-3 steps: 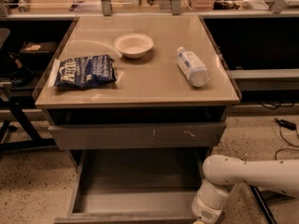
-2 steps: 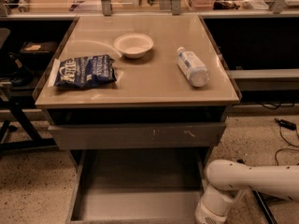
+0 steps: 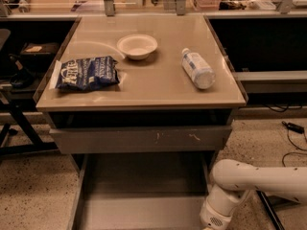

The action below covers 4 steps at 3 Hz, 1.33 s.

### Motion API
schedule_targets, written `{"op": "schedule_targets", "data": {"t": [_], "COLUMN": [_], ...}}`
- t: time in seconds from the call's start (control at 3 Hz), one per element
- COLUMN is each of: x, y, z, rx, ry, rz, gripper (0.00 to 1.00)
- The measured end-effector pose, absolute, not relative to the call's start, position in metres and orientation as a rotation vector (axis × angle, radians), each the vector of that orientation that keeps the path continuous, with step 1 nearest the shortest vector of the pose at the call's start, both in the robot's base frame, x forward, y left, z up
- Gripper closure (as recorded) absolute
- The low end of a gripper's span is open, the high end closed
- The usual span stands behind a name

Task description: Open middle drawer

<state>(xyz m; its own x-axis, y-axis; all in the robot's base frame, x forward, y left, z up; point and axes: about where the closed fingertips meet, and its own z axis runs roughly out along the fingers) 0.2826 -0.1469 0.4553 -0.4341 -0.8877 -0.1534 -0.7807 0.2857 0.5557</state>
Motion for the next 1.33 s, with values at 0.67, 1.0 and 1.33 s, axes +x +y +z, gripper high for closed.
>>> {"op": "schedule_targets", "data": {"t": [0.67, 1.0, 1.33], "x": [0.250, 0.231, 0.231], "y": [-0.172, -0.178, -0.178], "z": [0.439, 0.446, 0.446], "rx": [1.447, 1.403, 1.403], "ry": [-2.319, -2.312, -2.312], "rz": [-0.942, -0.968, -0.968], "gripper": [0.00, 0.00, 0.00]}}
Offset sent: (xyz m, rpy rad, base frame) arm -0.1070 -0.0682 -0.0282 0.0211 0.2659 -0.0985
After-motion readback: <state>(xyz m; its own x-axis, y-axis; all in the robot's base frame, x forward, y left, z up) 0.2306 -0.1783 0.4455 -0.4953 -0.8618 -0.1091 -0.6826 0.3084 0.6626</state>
